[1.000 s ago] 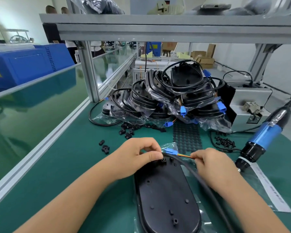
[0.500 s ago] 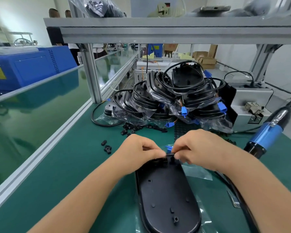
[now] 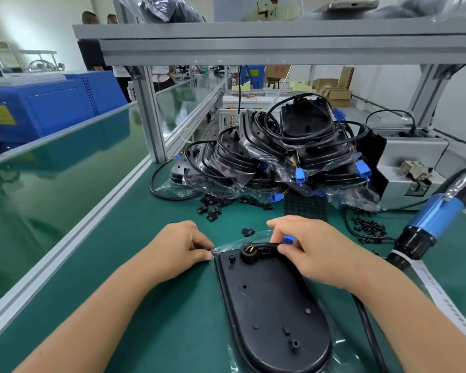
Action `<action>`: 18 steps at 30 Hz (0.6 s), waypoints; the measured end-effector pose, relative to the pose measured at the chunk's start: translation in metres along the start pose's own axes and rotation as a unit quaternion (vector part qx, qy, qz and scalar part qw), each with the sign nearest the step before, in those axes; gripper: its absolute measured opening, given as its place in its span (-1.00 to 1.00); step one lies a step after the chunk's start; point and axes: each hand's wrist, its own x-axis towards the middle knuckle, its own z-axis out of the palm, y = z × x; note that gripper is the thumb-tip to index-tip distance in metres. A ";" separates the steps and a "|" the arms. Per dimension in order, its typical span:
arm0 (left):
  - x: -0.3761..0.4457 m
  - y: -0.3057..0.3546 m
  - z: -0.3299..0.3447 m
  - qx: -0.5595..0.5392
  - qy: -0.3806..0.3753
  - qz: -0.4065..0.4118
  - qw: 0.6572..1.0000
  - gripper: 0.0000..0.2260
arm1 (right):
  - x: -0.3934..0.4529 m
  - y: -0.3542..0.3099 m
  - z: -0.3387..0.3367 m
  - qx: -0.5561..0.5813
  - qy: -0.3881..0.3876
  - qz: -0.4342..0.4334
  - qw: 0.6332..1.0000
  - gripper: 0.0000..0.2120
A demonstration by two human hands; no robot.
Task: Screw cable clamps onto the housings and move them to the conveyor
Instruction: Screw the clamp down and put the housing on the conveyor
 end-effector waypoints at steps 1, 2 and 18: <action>0.001 0.001 -0.001 0.028 -0.008 0.011 1.000 -0.83 | -0.002 0.000 0.001 0.001 0.004 0.005 1.000 -0.87; 0.002 0.003 -0.001 0.054 -0.014 0.021 0.998 -0.82 | -0.004 0.001 0.003 -0.004 0.008 0.009 1.000 -0.89; 0.007 0.074 -0.015 -0.038 0.056 0.196 0.978 -0.86 | -0.013 0.004 0.000 0.058 0.004 0.034 0.998 -0.89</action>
